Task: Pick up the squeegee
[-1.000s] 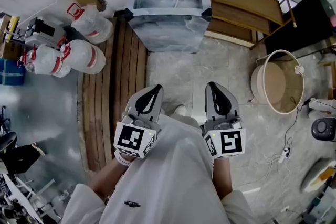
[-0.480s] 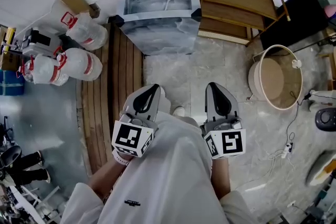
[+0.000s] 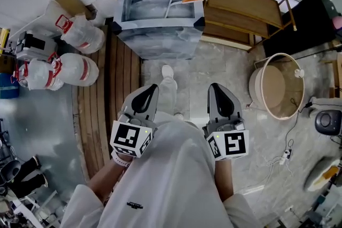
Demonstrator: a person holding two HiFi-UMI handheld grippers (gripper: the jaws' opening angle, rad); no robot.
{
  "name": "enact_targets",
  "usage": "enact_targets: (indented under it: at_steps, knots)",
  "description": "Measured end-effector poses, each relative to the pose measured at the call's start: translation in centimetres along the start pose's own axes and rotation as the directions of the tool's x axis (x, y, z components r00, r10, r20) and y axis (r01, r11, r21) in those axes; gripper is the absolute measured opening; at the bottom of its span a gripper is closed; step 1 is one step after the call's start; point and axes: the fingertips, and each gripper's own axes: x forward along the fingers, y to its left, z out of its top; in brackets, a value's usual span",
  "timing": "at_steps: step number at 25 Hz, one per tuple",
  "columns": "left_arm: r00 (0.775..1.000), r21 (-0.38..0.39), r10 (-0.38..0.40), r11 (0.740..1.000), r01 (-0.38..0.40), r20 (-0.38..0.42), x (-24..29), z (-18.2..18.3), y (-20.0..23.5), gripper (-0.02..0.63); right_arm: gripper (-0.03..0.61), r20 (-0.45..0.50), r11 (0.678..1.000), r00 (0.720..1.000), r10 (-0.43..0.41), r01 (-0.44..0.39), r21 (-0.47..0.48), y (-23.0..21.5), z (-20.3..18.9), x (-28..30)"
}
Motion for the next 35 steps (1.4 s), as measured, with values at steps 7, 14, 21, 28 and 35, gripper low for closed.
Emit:
enact_targets:
  at_steps: [7,14,21,28,35]
  knots:
    - [1.000,-0.037,0.007,0.999,-0.006,0.009,8.6,3.0,6.9,0.005,0.008,-0.024,0.999,0.999,0.027,-0.028,-0.041,-3.0,2.3,10.5]
    - [1.000,-0.065,0.005,0.998,-0.004,0.015,16.9,8.4,15.2,0.005,0.008,-0.031,0.995,0.997,0.070,-0.072,-0.075,-4.7,6.9,23.5]
    - [0.999,-0.030,-0.028,0.999,0.029,0.015,23.5,12.1,21.8,0.005,0.008,-0.056,0.991,0.995,0.080,-0.086,-0.107,-6.3,9.0,33.8]
    - [1.000,-0.068,-0.014,0.998,0.013,-0.013,26.1,11.9,24.4,0.005,0.008,-0.098,0.984,0.988,0.120,-0.132,-0.122,-6.4,8.8,38.1]
    - [0.999,-0.111,0.010,0.994,-0.014,-0.039,27.1,10.9,24.8,0.005,0.008,-0.164,0.967,0.973,0.166,-0.193,-0.168,-7.0,7.4,39.7]
